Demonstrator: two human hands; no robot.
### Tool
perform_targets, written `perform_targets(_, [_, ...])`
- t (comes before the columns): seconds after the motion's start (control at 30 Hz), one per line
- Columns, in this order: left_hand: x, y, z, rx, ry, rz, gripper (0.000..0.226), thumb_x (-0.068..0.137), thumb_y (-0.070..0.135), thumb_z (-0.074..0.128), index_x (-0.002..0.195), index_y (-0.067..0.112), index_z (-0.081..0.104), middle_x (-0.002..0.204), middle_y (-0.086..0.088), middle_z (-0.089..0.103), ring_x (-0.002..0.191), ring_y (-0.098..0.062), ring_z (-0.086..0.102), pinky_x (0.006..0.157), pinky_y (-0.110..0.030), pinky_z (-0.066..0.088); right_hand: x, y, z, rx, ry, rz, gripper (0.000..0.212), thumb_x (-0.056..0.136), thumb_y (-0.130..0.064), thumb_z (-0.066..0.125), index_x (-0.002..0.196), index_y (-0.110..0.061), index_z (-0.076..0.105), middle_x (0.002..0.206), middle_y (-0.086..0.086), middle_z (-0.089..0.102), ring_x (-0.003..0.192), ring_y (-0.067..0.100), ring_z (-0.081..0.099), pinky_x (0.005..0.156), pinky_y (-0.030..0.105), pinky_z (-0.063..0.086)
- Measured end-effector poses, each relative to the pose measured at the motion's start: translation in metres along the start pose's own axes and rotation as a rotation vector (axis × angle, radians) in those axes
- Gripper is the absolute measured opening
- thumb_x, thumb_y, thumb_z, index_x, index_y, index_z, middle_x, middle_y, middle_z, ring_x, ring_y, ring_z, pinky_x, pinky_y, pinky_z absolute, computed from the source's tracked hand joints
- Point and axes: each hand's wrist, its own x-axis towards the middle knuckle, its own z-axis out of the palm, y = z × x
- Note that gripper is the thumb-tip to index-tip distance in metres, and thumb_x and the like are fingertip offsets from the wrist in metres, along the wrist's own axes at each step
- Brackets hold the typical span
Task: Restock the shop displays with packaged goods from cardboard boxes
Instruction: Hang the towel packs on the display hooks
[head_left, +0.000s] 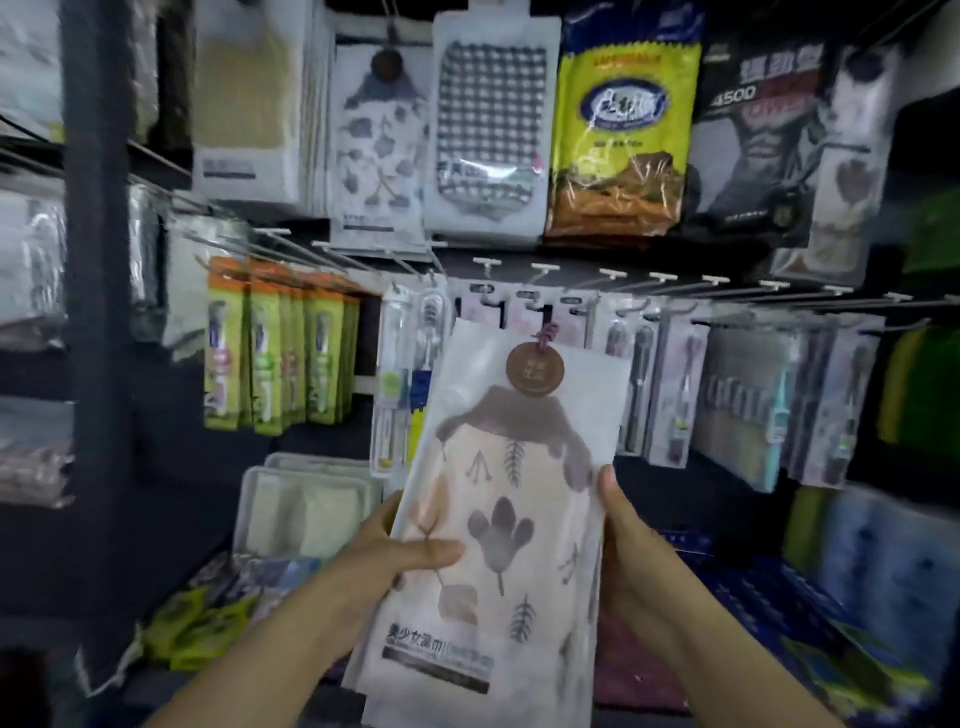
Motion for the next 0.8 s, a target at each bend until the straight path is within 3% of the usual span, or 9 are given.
perform_targets(0.1, [0.007, 0.012, -0.026, -0.002, -0.044, 0.009, 0.097, 0.021, 0.035, 0.093, 0.113, 0.020, 0.064, 0.096, -0.006, 0.075, 0.080, -0.026, 0.070, 0.064, -0.033, 0.056, 0.015, -0.006, 0.037, -0.048, 0.109, -0.115, 0.053, 0.070, -0.054, 0.063, 0.105, -0.017, 0.074, 0.104, 0.008, 0.074, 0.099, 0.028, 0.069, 0.097, 0.049, 0.049])
perform_targets(0.17, [0.011, 0.015, -0.031, -0.056, -0.101, -0.017, 0.104, 0.020, 0.036, 0.096, 0.117, 0.019, 0.062, 0.107, -0.008, 0.072, 0.092, -0.029, 0.069, 0.079, -0.045, 0.056, 0.022, -0.009, 0.051, 0.032, 0.202, -0.226, 0.038, 0.069, -0.036, 0.070, 0.096, -0.011, 0.076, 0.098, 0.013, 0.074, 0.095, 0.032, 0.070, 0.094, 0.052, 0.050])
perform_targets(0.23, [0.015, 0.014, -0.032, -0.134, -0.142, -0.059, 0.095, 0.035, 0.023, 0.095, 0.123, 0.017, 0.060, 0.114, -0.013, 0.069, 0.103, -0.036, 0.066, 0.099, -0.059, 0.043, 0.026, -0.012, 0.059, 0.100, 0.285, -0.302, 0.041, 0.068, -0.024, 0.073, 0.104, -0.007, 0.073, 0.098, 0.015, 0.074, 0.095, 0.034, 0.069, 0.092, 0.053, 0.052])
perform_targets(0.3, [0.021, 0.012, -0.031, -0.174, -0.184, -0.060, 0.089, 0.036, 0.021, 0.094, 0.118, 0.015, 0.062, 0.107, -0.017, 0.071, 0.100, -0.039, 0.066, 0.101, -0.061, 0.039, 0.026, -0.015, 0.062, 0.120, 0.321, -0.347, 0.046, 0.068, -0.019, 0.074, 0.112, -0.008, 0.070, 0.099, 0.013, 0.074, 0.095, 0.033, 0.070, 0.089, 0.049, 0.054])
perform_targets(0.43, [0.031, 0.017, -0.024, -0.162, -0.197, 0.000, 0.080, 0.038, 0.014, 0.096, 0.113, 0.011, 0.066, 0.101, -0.019, 0.072, 0.094, -0.040, 0.068, 0.094, -0.052, 0.046, 0.024, -0.026, 0.045, 0.055, 0.390, -0.413, 0.055, 0.065, -0.036, 0.075, 0.115, -0.014, 0.069, 0.110, 0.002, 0.072, 0.108, 0.020, 0.066, 0.098, 0.045, 0.049])
perform_targets(0.53, [0.038, 0.029, -0.020, -0.138, -0.190, 0.071, 0.094, 0.029, 0.018, 0.095, 0.117, 0.012, 0.062, 0.102, -0.018, 0.072, 0.093, -0.039, 0.069, 0.090, -0.059, 0.049, 0.024, -0.048, 0.027, -0.042, 0.412, -0.470, 0.045, 0.073, -0.032, 0.071, 0.115, -0.017, 0.068, 0.115, 0.003, 0.070, 0.109, 0.020, 0.065, 0.099, 0.047, 0.048])
perform_targets(0.63, [0.041, 0.047, -0.014, -0.138, -0.219, 0.149, 0.107, 0.007, 0.025, 0.097, 0.108, 0.007, 0.066, 0.097, -0.021, 0.072, 0.086, -0.039, 0.070, 0.074, -0.048, 0.058, 0.030, -0.078, 0.012, -0.178, 0.377, -0.455, 0.048, 0.080, -0.025, 0.073, 0.124, -0.021, 0.054, 0.102, 0.007, 0.074, 0.096, 0.023, 0.070, 0.089, 0.048, 0.053])
perform_targets(0.73, [0.044, 0.068, -0.007, -0.169, -0.240, 0.186, 0.108, 0.006, 0.024, 0.097, 0.108, 0.005, 0.066, 0.098, -0.023, 0.072, 0.086, -0.039, 0.070, 0.071, -0.045, 0.059, 0.032, -0.110, 0.009, -0.333, 0.260, -0.391, 0.030, 0.087, -0.030, 0.066, 0.114, -0.015, 0.064, 0.098, 0.004, 0.075, 0.083, 0.015, 0.072, 0.065, 0.032, 0.056])
perform_targets(0.8, [0.047, 0.080, 0.000, -0.175, -0.234, 0.206, 0.111, 0.008, 0.023, 0.098, 0.113, 0.005, 0.064, 0.099, -0.023, 0.071, 0.088, -0.041, 0.070, 0.075, -0.048, 0.057, 0.035, -0.124, 0.009, -0.423, 0.274, -0.440, 0.023, 0.089, -0.033, 0.063, 0.098, -0.014, 0.072, 0.097, 0.007, 0.074, 0.088, 0.023, 0.070, 0.073, 0.041, 0.057])
